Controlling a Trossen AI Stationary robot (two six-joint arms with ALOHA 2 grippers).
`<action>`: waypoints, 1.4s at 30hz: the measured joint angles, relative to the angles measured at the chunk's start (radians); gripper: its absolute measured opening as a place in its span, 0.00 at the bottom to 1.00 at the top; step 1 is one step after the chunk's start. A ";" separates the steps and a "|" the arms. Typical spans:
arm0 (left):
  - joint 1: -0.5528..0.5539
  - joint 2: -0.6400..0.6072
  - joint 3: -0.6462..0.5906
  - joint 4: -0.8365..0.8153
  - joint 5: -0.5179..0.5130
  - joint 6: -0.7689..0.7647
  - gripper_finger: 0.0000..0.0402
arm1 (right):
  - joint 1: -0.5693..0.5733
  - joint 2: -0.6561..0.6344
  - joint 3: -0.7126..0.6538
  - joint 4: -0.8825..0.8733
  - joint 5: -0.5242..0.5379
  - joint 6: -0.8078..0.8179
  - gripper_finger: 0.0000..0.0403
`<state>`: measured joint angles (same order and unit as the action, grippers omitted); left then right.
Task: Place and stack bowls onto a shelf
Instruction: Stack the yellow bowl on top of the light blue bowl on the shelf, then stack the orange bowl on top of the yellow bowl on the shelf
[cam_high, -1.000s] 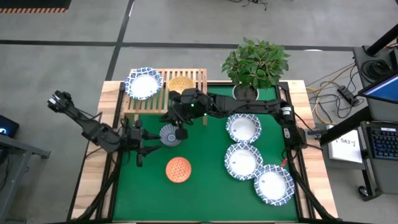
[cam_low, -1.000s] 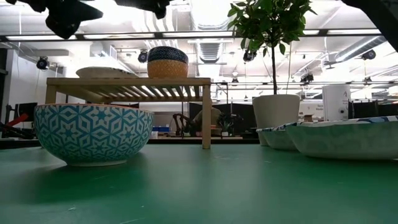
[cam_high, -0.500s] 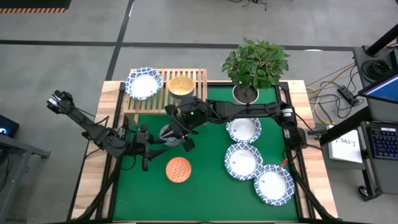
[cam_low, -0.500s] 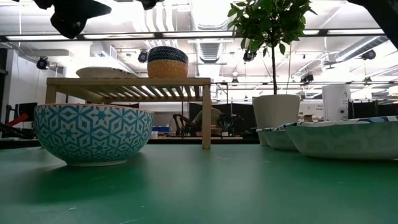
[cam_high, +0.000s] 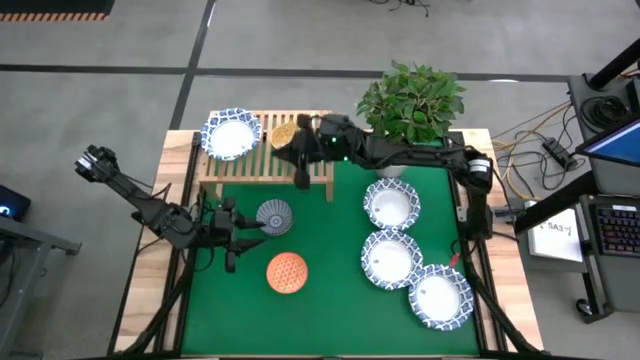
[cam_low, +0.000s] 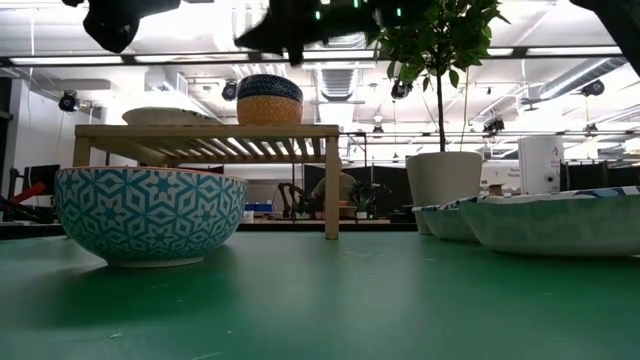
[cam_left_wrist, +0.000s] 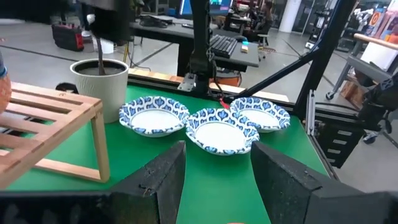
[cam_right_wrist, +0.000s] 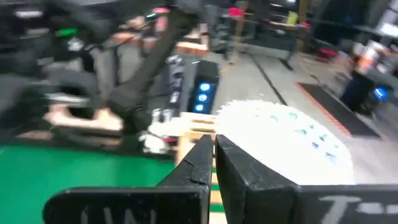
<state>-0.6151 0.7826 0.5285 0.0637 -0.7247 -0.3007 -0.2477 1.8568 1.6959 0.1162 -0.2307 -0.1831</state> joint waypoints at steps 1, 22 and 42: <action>0.000 0.000 0.000 0.004 -0.001 0.003 0.41 | -0.011 0.000 -0.016 0.028 0.002 0.029 0.02; 0.002 -0.068 0.000 0.005 -0.002 0.109 0.41 | -0.027 0.006 -0.073 -0.009 0.160 0.094 0.02; 0.001 -0.028 0.000 -0.018 0.000 -0.068 0.41 | 0.238 -0.271 -0.173 -0.200 0.180 -0.039 0.02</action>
<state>-0.6137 0.7543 0.5285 0.0455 -0.7247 -0.3690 -0.0100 1.5856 1.5228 -0.0840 -0.0512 -0.2219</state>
